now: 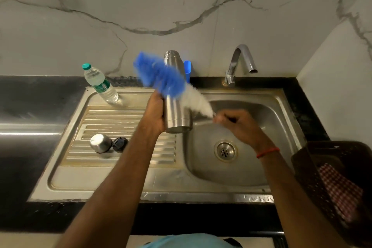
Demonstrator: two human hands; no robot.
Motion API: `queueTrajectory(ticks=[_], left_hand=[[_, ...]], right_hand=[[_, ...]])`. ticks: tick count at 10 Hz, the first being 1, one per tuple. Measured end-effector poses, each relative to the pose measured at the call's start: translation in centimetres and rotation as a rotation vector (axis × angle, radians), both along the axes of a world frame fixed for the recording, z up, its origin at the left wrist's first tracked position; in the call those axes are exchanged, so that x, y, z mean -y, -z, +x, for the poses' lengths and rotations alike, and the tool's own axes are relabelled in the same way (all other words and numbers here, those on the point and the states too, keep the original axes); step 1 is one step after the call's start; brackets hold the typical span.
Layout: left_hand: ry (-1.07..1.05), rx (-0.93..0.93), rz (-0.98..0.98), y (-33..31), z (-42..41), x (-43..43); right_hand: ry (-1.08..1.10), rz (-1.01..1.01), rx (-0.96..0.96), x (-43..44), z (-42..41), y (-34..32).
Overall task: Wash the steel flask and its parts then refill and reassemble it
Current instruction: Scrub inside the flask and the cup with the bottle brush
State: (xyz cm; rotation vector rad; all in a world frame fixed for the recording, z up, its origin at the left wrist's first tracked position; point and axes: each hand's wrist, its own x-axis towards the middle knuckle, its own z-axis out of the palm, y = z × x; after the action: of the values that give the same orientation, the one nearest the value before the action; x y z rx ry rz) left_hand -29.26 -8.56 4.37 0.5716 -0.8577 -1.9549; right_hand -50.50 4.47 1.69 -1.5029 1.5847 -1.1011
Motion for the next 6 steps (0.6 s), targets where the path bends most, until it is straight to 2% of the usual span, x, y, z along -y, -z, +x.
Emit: queueTrajectory(ticks=[1, 2, 3, 4, 5, 6], left_hand=[[0.245, -0.88, -0.144, 4.0, -0.3, 3.9], [0.229, -0.603, -0.087, 2.3, 0.6, 2.0], [0.128, 0.125, 0.114, 1.3, -0.1, 0.3], [0.212, 0.152, 0.346, 1.1, 0.6, -1.3], [0.137, 0.224, 0.353, 1.4, 0.2, -0.8], [0.129, -0.211, 0.086, 4.6, 0.8, 1.9]], right_hand=[[-0.094, 0.07, 0.042, -1.9, -0.6, 0.8], [-0.009, 0.043, 0.018, -0.9, -0.8, 0.8], [0.136, -0.065, -0.058, 1.9, -0.4, -0.1], [0.255, -0.109, -0.172, 4.3, -0.2, -1.9], [0.132, -0.076, -0.215, 3.4, -0.2, -2.0], [-0.133, 0.08, -0.115, 0.4, 0.1, -1.8]])
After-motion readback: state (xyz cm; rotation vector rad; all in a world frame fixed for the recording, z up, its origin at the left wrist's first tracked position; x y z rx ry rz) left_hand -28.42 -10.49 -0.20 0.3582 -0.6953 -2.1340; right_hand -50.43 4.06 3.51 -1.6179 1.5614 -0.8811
